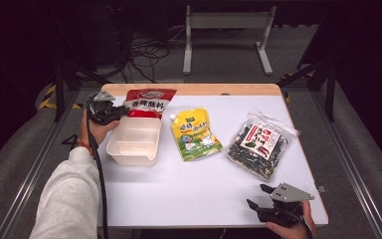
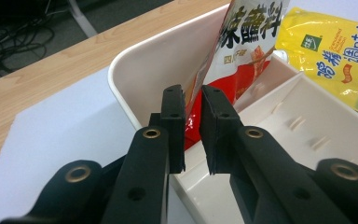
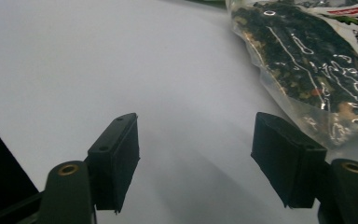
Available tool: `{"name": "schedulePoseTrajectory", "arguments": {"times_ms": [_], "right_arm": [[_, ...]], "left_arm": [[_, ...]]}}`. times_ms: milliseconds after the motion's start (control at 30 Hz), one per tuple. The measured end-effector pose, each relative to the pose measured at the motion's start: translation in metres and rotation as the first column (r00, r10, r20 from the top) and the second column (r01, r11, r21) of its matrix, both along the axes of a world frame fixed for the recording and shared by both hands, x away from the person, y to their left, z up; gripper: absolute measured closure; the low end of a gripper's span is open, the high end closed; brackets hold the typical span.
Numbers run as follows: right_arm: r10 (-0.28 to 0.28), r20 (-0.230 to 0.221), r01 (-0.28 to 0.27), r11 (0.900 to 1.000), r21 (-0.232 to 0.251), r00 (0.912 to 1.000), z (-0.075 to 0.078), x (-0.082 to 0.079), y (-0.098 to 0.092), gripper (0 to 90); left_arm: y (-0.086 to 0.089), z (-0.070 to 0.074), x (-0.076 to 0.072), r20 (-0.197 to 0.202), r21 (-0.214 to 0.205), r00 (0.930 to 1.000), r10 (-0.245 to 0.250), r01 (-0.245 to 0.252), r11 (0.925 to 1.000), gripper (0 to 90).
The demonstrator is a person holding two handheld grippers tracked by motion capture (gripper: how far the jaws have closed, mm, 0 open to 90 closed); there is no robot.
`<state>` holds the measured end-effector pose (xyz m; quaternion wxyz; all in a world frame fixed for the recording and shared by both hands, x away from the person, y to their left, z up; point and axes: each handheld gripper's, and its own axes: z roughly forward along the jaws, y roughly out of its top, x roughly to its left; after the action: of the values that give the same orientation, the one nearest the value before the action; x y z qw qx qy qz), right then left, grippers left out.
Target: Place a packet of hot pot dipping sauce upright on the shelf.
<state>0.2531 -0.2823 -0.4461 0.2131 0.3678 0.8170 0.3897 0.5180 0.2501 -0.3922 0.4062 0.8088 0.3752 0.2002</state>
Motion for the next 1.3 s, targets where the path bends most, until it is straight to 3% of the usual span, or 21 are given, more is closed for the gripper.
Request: {"name": "schedulePoseTrajectory", "arguments": {"times_ms": [200,267,467,733,867,1033,1267,1300], "right_arm": [[-0.017,0.017,0.017,0.9997,0.016,0.9997,0.004,0.001,-0.002,33.2],[-0.022,0.02,0.021,0.9996,0.02,0.9996,0.005,0.003,-0.004,33.4],[-0.033,0.029,0.032,0.9988,0.036,0.999,0.008,0.008,-0.008,34.0],[-0.041,0.047,0.04,0.9984,0.039,0.998,0.013,0.016,-0.011,34.3],[-0.055,0.051,0.052,0.9967,0.063,0.9972,0.016,0.022,-0.016,34.5],[-0.075,0.048,0.07,0.9938,0.086,0.9961,0.019,0.024,-0.023,34.6],[-0.117,0.055,0.11,0.9883,0.105,0.9917,0.022,0.026,-0.033,34.6],[-0.117,0.055,0.11,0.9883,0.105,0.9917,0.022,0.026,-0.033,34.6]], "left_arm": [[0.006,0.007,-0.011,0.03,-0.022,0.9995,0.006,-0.005,0.9997,77.5],[0.007,0.012,-0.02,0.058,-0.036,0.9983,-0.004,0.006,0.9993,76.7],[0.006,0.018,-0.036,0.089,-0.052,0.9956,-0.03,0.034,0.998,76.3],[0.001,0.022,-0.056,0.115,-0.078,0.991,-0.068,0.078,0.9939,75.6],[-0.004,0.022,-0.068,0.123,-0.08,0.9886,-0.087,0.097,0.9921,73.6],[-0.008,0.022,-0.086,0.141,-0.105,0.9859,-0.091,0.106,0.9888,68.2],[-0.012,0.023,-0.129,0.204,-0.112,0.9727,-0.111,0.136,0.9844,59.9],[-0.012,0.023,-0.129,0.204,-0.112,0.9727,-0.111,0.136,0.9844,58.5]]}}
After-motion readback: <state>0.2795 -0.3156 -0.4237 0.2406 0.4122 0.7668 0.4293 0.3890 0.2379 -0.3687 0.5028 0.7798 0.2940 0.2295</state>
